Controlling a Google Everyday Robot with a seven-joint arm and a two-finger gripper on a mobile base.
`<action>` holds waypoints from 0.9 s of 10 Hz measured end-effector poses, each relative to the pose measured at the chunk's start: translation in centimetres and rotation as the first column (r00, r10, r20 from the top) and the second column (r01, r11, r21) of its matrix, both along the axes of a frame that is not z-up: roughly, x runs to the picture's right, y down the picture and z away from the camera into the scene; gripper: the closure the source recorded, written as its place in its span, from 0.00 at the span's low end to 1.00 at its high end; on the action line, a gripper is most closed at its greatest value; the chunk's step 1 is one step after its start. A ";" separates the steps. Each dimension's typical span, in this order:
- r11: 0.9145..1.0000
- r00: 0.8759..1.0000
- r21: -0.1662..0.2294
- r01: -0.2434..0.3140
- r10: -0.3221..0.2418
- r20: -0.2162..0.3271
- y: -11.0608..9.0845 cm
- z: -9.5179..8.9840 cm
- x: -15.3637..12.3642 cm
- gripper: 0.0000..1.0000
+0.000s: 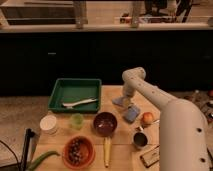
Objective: Wipe purple bowl with towel
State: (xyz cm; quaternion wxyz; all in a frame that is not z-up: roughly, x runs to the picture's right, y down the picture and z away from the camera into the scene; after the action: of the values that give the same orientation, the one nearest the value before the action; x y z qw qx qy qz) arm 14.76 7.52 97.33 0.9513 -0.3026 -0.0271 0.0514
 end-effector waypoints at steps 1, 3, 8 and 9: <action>1.000 1.000 -0.006 -0.003 0.003 0.005 0.1 0.0 0.0 0.67; 1.000 1.000 -0.006 0.001 -0.001 0.005 0.2 0.1 0.3 0.88; 1.000 1.000 -0.008 0.023 -0.023 0.011 0.2 0.1 0.8 1.00; 1.000 1.000 -0.009 0.029 -0.029 0.012 0.2 0.0 0.9 1.00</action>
State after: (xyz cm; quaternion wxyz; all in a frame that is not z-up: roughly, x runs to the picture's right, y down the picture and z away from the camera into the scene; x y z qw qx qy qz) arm 15.62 7.70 97.34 0.9504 -0.3075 -0.0283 0.0361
